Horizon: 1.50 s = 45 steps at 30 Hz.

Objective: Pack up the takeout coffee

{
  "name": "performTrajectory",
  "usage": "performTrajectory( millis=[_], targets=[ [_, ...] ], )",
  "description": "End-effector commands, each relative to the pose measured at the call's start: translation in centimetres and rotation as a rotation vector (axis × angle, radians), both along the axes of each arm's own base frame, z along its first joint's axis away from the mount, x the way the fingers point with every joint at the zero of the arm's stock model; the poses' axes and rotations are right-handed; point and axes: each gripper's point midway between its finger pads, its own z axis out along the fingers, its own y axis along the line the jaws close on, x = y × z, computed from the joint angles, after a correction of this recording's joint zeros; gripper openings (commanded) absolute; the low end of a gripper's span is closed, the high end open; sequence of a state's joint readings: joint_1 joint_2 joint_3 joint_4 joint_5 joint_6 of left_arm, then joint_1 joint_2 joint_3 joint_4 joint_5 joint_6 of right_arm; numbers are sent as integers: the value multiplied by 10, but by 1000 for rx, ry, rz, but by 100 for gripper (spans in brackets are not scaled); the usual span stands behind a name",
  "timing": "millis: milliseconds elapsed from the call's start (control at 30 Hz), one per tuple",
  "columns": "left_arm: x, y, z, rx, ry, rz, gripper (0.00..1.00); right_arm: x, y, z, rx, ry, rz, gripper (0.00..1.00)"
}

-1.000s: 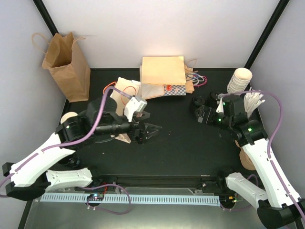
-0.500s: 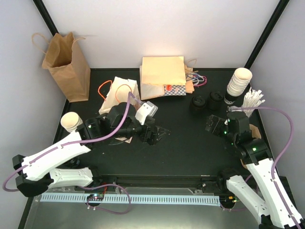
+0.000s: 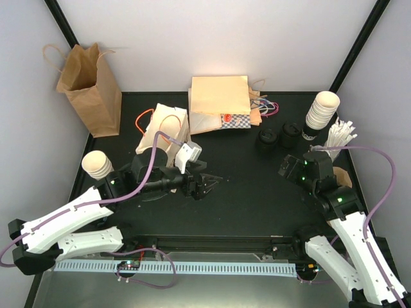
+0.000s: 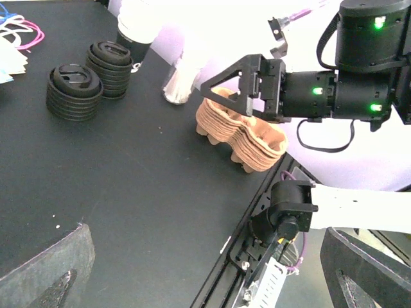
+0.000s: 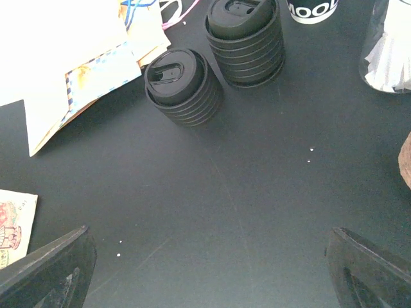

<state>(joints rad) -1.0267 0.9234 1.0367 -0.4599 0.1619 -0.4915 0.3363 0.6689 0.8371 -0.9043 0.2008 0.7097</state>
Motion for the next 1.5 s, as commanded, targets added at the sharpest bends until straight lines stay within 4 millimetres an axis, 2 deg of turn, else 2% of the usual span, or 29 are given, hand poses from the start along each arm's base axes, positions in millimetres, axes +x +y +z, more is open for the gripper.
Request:
performTrajectory(
  millis=[0,333,600,667,800,967,1233,1333,1467],
  targets=[
    [-4,-8,10,-30,-24,-51,99,5,1,-5,15,-6,-24,100],
    [-10,-18,-4,-9,8,-113,99,5,4,-19,28,72,-38,100],
    [-17,-35,-18,6,69,-183,99,8,2,-19,23,2,-27,100],
    [-18,-38,-20,7,77,-192,99,7,-9,-24,-8,32,-94,100],
    [-20,-43,-21,10,89,-212,99,-2,-45,-31,-115,103,-285,99],
    [-23,-43,-25,24,100,-220,99,-8,-91,-18,-183,46,-492,95],
    [-29,-39,-27,36,115,-235,99,-12,-151,-27,-110,97,-744,95],
    [-32,-36,-28,40,116,-243,99,-27,-176,-31,-104,122,-867,95],
    [-35,-35,-28,45,116,-262,99,-38,-188,-39,-45,128,-940,95]
  ],
)
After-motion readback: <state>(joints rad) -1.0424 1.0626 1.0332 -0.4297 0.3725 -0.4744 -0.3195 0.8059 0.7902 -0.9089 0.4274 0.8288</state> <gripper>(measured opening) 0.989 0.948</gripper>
